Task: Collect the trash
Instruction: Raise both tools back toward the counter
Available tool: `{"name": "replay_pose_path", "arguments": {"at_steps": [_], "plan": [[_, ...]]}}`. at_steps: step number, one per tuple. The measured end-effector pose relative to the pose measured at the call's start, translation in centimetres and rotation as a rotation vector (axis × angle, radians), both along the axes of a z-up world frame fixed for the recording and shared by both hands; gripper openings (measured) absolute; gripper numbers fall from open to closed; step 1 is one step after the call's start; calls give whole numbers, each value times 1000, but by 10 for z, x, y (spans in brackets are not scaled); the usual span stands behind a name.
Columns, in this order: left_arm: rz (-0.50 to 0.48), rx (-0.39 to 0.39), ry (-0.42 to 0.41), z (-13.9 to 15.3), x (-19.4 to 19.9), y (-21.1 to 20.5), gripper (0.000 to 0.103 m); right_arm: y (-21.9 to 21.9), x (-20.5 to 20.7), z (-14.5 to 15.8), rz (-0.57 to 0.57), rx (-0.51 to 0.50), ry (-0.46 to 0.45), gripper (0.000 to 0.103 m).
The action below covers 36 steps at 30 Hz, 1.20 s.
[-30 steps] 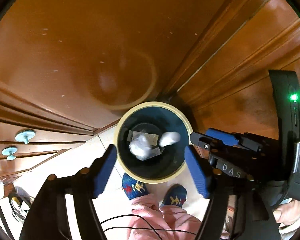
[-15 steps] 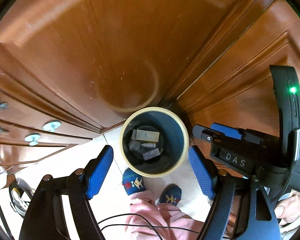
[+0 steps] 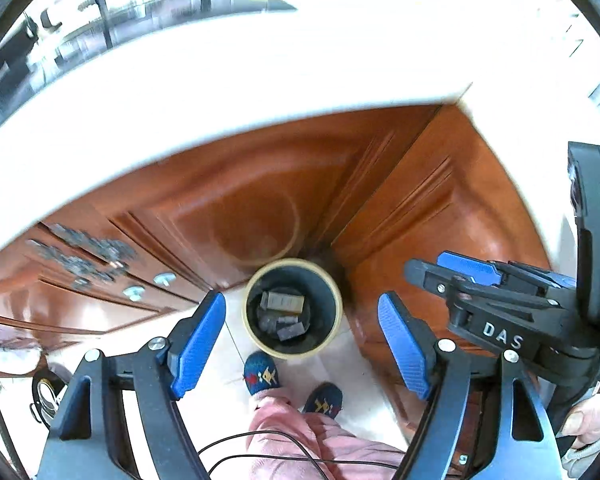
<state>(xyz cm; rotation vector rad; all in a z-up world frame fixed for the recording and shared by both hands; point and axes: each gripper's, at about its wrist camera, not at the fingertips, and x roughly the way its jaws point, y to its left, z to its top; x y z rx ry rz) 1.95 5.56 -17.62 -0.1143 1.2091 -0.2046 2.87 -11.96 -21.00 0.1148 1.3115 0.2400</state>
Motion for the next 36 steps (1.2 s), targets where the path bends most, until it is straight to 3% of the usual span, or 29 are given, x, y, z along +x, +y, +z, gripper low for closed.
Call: {"name": "replay_pose_path", "arguments": {"at_steps": [7, 16, 28, 36], "plan": [[6, 47, -128, 93, -4, -5, 82, -2, -7, 83, 43, 22, -131, 43], [-8, 86, -246, 161, 14, -22, 82, -3, 2, 152, 64, 3, -266, 43], [-55, 77, -326, 202, 78, -21, 83, -15, 54, 203, -18, -51, -360, 44], [-82, 63, -335, 200, 139, 6, 83, -6, 104, 211, -106, -79, -372, 46]]}}
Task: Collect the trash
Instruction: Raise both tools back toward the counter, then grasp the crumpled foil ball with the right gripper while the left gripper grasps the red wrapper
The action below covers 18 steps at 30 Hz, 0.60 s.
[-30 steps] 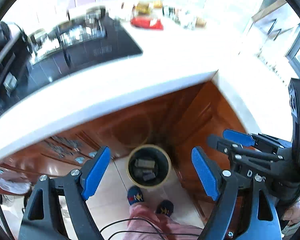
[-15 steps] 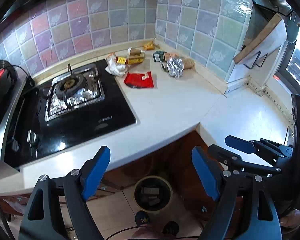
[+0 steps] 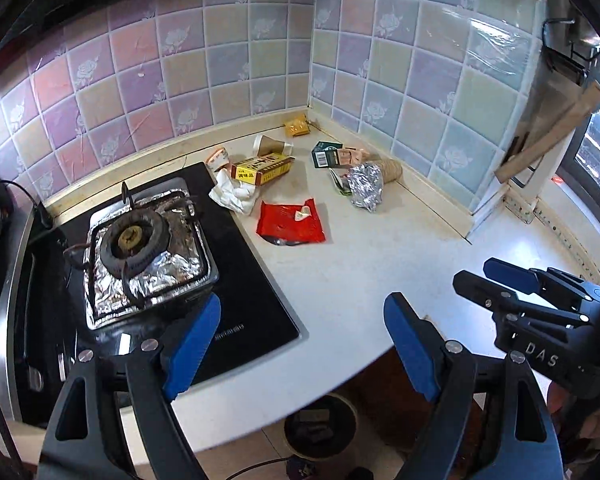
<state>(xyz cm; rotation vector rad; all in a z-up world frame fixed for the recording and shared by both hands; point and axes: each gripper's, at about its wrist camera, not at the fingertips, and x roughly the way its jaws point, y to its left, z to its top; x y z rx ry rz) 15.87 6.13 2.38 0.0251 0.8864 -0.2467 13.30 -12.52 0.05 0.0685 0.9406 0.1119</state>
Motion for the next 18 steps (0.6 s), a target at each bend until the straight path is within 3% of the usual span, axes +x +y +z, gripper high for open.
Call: {"name": "replay_pose_path", "arguments": {"at_steps": [6, 15, 18], "plan": [[3, -9, 4, -11, 39, 25, 83, 10, 30, -6, -43, -11, 14, 46], [110, -97, 76, -37, 95, 51, 83, 2, 93, -25, -11, -28, 91, 47], [131, -117, 111, -47, 112, 48, 83, -7, 119, -36, -7, -15, 111, 52]]}}
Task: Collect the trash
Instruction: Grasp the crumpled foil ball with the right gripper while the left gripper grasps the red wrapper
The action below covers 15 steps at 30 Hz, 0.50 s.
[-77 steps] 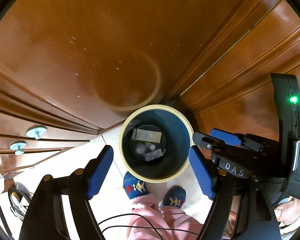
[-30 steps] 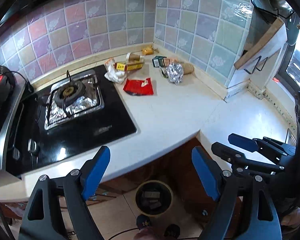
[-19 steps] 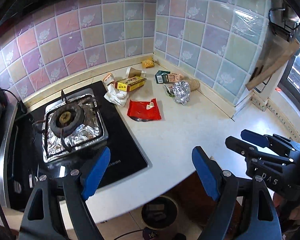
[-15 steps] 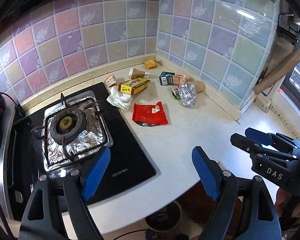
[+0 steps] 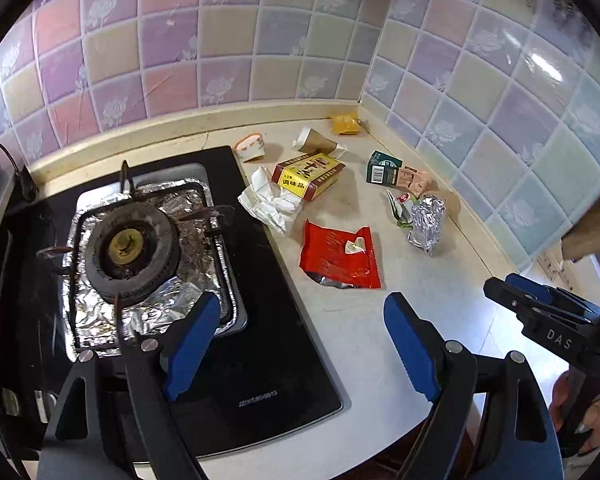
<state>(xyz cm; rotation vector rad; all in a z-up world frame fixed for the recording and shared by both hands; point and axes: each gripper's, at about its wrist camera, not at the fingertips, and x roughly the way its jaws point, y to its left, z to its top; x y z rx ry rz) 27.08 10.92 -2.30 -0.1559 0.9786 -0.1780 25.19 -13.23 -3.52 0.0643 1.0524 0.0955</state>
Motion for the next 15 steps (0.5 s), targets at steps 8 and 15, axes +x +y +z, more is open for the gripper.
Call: {"name": "replay_pose_path", "arguments": {"at_steps": [8, 15], "plan": [[-39, 36, 92, -41, 66, -42, 100, -25, 69, -31, -6, 25, 9, 67], [-99, 106, 177, -77, 107, -83, 102, -32, 119, -62, -18, 55, 24, 73]]}}
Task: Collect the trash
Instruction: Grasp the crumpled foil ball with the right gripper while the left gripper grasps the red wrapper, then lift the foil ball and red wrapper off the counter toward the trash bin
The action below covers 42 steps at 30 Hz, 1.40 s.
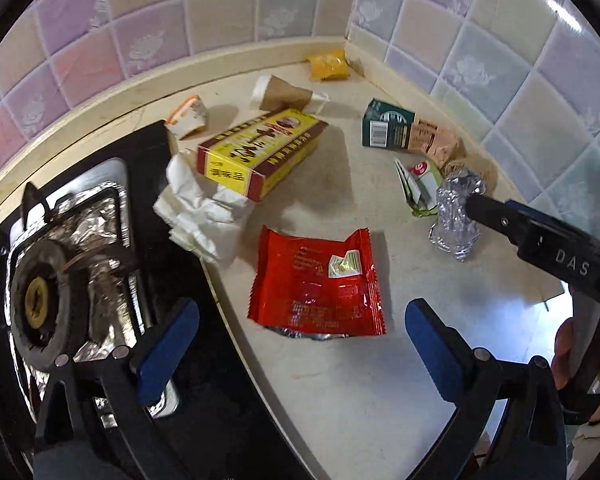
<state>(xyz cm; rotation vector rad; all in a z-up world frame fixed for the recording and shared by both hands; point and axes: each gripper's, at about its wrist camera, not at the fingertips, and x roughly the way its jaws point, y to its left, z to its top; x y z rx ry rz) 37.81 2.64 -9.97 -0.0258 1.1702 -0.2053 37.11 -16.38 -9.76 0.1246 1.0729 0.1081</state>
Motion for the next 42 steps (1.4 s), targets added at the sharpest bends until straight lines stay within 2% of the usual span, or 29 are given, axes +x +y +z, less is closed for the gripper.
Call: {"name": "replay_pose_path", "arguments": {"at_steps": [5, 12, 16, 18, 24, 25, 27, 29, 30, 31, 32, 33, 42], "plan": [[-26, 60, 38, -18, 15, -17, 102, 6, 14, -23, 14, -45, 28, 74], [-55, 161, 58, -35, 29, -39, 102, 5, 24, -41, 10, -45, 58, 74], [-42, 184, 74, -44, 37, -43, 102, 3, 24, -43, 7, -28, 62, 74], [-30, 190, 84, -48, 40, -42, 102, 3, 23, -44, 13, -15, 71, 65], [3, 192, 106, -58, 45, -35, 100, 3, 16, -45, 15, -26, 59, 65], [9, 188, 108, -58, 44, -34, 93, 3, 13, -44, 17, -34, 53, 64], [32, 129, 121, -58, 42, -28, 80, 4, 9, -41, 19, -49, 40, 64], [50, 91, 123, -56, 41, -24, 59, 4, 4, -37, 15, -58, 28, 64], [58, 90, 116, -55, 40, -23, 52, 4, 2, -36, 14, -56, 25, 64], [57, 85, 110, -53, 40, -23, 38, 3, -1, -35, 13, -51, 24, 64], [55, 79, 108, -52, 40, -23, 19, 3, -2, -34, 14, -47, 23, 64], [51, 69, 108, -52, 39, -22, 12, 3, -5, -33, 15, -46, 21, 64], [65, -53, 119, -48, 12, -1, 5, 7, -37, -14, 34, -46, -15, 64]]}}
